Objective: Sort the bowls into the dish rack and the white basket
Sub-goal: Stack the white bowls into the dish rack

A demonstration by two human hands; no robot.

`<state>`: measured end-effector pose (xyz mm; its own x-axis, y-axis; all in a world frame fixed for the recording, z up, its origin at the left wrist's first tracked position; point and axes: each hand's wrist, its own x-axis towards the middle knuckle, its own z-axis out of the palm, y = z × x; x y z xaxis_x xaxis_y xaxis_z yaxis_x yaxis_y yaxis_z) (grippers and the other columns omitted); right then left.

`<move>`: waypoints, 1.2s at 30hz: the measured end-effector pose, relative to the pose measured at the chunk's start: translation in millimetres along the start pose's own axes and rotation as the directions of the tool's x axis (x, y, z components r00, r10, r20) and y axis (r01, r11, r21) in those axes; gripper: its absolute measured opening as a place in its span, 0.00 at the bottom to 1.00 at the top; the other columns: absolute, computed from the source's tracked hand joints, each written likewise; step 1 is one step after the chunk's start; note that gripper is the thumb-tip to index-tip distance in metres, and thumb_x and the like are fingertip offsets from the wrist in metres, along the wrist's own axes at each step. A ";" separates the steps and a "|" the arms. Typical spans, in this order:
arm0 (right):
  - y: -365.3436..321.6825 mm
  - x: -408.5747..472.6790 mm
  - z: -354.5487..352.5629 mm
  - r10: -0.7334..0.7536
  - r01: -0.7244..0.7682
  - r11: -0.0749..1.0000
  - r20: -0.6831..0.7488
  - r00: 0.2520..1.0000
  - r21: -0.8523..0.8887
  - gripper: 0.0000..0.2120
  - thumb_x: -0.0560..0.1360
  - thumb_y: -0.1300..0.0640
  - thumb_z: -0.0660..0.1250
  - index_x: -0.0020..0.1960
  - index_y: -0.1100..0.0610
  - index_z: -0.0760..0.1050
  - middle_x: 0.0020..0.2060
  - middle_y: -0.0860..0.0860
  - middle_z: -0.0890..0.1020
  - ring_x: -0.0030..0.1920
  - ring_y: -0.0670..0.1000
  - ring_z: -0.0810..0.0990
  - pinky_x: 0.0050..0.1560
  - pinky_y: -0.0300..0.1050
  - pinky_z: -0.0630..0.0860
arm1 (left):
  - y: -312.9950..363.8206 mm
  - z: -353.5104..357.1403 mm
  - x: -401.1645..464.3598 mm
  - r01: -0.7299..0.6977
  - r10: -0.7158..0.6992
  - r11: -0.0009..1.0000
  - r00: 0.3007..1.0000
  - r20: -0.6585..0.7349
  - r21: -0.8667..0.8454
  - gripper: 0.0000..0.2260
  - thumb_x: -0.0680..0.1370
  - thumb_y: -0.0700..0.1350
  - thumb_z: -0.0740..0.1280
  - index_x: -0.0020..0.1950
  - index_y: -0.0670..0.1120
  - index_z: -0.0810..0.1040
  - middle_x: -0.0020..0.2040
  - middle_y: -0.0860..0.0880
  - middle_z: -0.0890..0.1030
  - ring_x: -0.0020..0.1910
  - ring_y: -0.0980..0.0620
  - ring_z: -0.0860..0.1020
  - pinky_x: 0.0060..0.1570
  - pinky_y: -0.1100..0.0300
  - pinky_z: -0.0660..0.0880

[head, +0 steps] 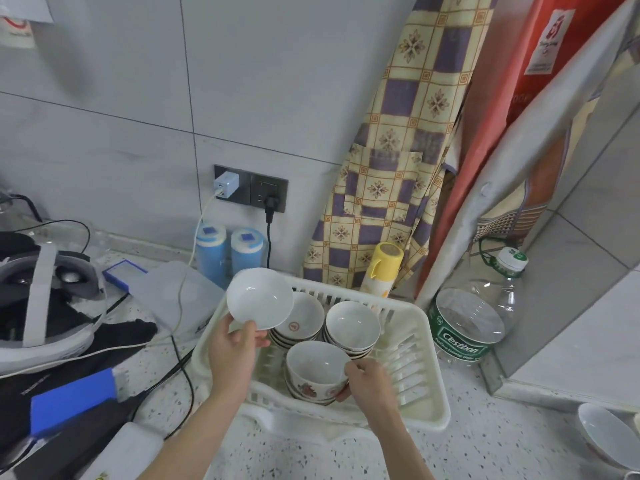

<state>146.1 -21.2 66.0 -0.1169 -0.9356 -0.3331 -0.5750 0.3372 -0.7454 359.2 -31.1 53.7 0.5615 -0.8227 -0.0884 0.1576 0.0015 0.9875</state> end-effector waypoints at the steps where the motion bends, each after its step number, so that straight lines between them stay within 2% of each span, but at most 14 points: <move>1: 0.3 0.6 0.7 0.003 -0.003 1.000 0.008 1.000 -0.022 0.11 0.73 0.53 0.57 0.39 0.51 0.77 0.26 0.46 0.84 0.26 0.41 0.76 0.36 0.41 0.69 | -1.2 0.0 1.0 0.006 -0.006 1.000 1.000 0.005 0.005 0.13 0.76 0.41 0.64 0.60 0.50 0.77 0.36 0.47 0.86 0.32 0.49 0.85 0.42 0.53 0.78; 4: 0.6 2.9 3.0 0.016 -0.014 0.996 0.022 1.000 -0.092 0.13 0.73 0.53 0.56 0.35 0.52 0.76 0.27 0.44 0.84 0.32 0.44 0.79 0.38 0.42 0.71 | -3.8 0.3 2.0 0.015 -0.015 1.000 1.000 0.012 0.024 0.14 0.76 0.41 0.65 0.61 0.48 0.78 0.35 0.47 0.86 0.32 0.49 0.84 0.40 0.52 0.79; 8: 0.5 2.7 4.7 0.013 -0.014 0.990 -0.007 1.000 -0.138 0.14 0.72 0.52 0.56 0.32 0.52 0.75 0.27 0.41 0.84 0.32 0.42 0.77 0.34 0.40 0.67 | -4.9 0.9 1.4 0.030 -0.031 0.999 0.999 0.015 0.032 0.16 0.76 0.41 0.65 0.64 0.46 0.76 0.35 0.47 0.86 0.32 0.49 0.84 0.42 0.51 0.80; 15: 1.8 2.2 6.4 0.008 -0.010 0.978 -0.013 1.000 -0.208 0.08 0.74 0.49 0.57 0.47 0.44 0.75 0.29 0.38 0.83 0.39 0.39 0.77 0.38 0.40 0.67 | -3.6 1.4 0.3 0.031 -0.031 0.998 1.000 -0.006 0.049 0.17 0.76 0.41 0.65 0.65 0.45 0.76 0.34 0.48 0.86 0.31 0.51 0.84 0.42 0.50 0.81; 19: 2.8 3.4 6.6 0.021 -0.018 0.972 0.008 1.000 -0.233 0.13 0.74 0.49 0.57 0.57 0.43 0.72 0.30 0.37 0.83 0.44 0.40 0.77 0.42 0.42 0.68 | -4.5 1.7 2.6 0.045 -0.046 0.996 0.999 0.011 0.072 0.16 0.76 0.42 0.65 0.64 0.46 0.76 0.34 0.49 0.86 0.31 0.51 0.84 0.40 0.51 0.80; 23: 3.8 3.9 7.3 0.018 -0.011 0.964 0.021 1.000 -0.267 0.19 0.73 0.50 0.58 0.63 0.44 0.71 0.28 0.36 0.82 0.42 0.40 0.77 0.40 0.41 0.68 | -6.1 1.7 2.3 0.052 -0.055 0.994 0.998 0.027 0.097 0.15 0.75 0.43 0.66 0.62 0.47 0.76 0.34 0.49 0.86 0.30 0.51 0.84 0.35 0.56 0.77; 27: 7.1 5.0 9.2 -0.006 0.017 0.953 0.038 0.999 -0.303 0.20 0.75 0.49 0.58 0.66 0.46 0.70 0.28 0.37 0.83 0.43 0.42 0.79 0.43 0.41 0.71 | -5.4 1.5 1.9 0.053 -0.059 0.990 0.997 0.046 0.129 0.13 0.76 0.43 0.66 0.61 0.48 0.77 0.34 0.50 0.86 0.29 0.52 0.84 0.32 0.60 0.76; 33: 6.5 4.1 9.7 0.009 0.011 0.949 0.061 0.998 -0.314 0.22 0.76 0.46 0.58 0.70 0.45 0.66 0.29 0.38 0.83 0.43 0.42 0.78 0.38 0.40 0.66 | -1.2 0.6 -1.3 0.078 -0.100 0.981 0.988 0.114 0.179 0.14 0.76 0.43 0.65 0.61 0.49 0.78 0.33 0.50 0.86 0.27 0.53 0.82 0.34 0.59 0.73; 36: 7.1 2.4 10.7 0.011 -0.005 0.957 0.019 1.000 -0.292 0.25 0.76 0.44 0.59 0.73 0.46 0.63 0.34 0.42 0.85 0.47 0.45 0.80 0.44 0.42 0.70 | 2.9 -0.9 -3.7 0.084 -0.118 0.975 0.980 0.159 0.205 0.14 0.76 0.42 0.64 0.61 0.48 0.78 0.33 0.48 0.86 0.26 0.53 0.81 0.29 0.63 0.73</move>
<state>150.4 -19.9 53.7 -0.1075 -0.9296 -0.3525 -0.7855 0.2968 -0.5431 358.3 -27.6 56.8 0.4022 -0.8971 -0.1826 0.0347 -0.1844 0.9822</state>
